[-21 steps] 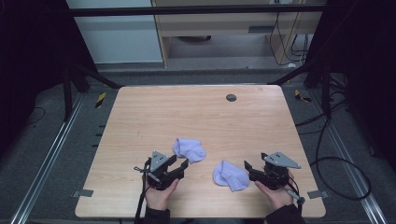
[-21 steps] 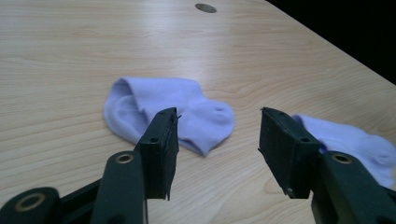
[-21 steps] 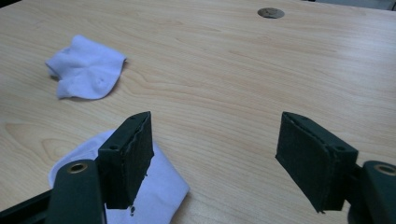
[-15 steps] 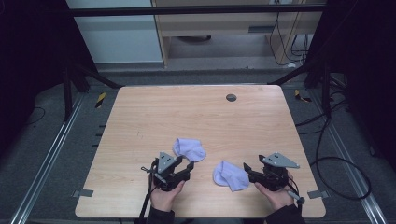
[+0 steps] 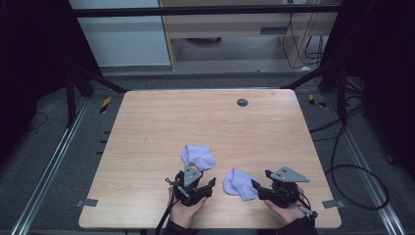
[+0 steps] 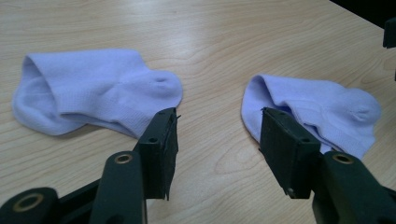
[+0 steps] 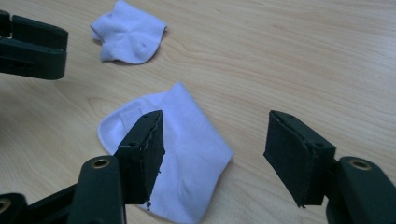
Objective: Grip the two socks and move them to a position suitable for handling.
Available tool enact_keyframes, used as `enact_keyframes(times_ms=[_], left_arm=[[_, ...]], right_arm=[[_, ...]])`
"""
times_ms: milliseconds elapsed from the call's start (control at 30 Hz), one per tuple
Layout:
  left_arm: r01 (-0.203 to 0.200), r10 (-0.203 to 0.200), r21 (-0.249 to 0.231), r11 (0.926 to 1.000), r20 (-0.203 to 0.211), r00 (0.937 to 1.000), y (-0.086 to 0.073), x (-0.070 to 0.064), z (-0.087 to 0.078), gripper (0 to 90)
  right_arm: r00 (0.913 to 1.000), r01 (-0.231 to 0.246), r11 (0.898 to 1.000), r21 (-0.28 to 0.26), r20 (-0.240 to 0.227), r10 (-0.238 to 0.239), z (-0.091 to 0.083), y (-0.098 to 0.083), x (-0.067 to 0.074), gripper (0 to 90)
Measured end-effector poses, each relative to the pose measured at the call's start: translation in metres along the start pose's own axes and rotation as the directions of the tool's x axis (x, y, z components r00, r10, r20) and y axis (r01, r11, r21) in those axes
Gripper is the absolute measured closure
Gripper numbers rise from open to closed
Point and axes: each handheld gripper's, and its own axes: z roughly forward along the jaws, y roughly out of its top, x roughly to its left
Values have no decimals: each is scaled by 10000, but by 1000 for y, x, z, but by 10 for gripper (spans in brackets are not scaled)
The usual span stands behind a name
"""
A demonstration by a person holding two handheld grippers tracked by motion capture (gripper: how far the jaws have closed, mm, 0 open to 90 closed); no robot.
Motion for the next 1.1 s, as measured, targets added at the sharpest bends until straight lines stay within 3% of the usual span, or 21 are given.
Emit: enact_keyframes(times_ms=[367, 700, 900, 1100], left_arm=[[-281, 275, 415, 9987, 151, 9995, -2, -12, 13, 507], [-666, 645, 790, 9947, 287, 9975, 3, -25, 26, 560], [-715, 663, 1046, 9919, 525, 9964, 2, -31, 34, 579], [-783, 707, 1195, 9897, 666, 9953, 0, -36, 40, 591]], right_arm=[[9997, 211, 9994, 278, -133, -208, 1, -7, 0, 441], [9956, 555, 9948, 856, -806, -486, 8, -11, 15, 539], [9933, 573, 9934, 992, -1062, -466, 12, -13, 20, 571], [9890, 885, 9875, 1306, -1292, -715, 18, -15, 27, 580]])
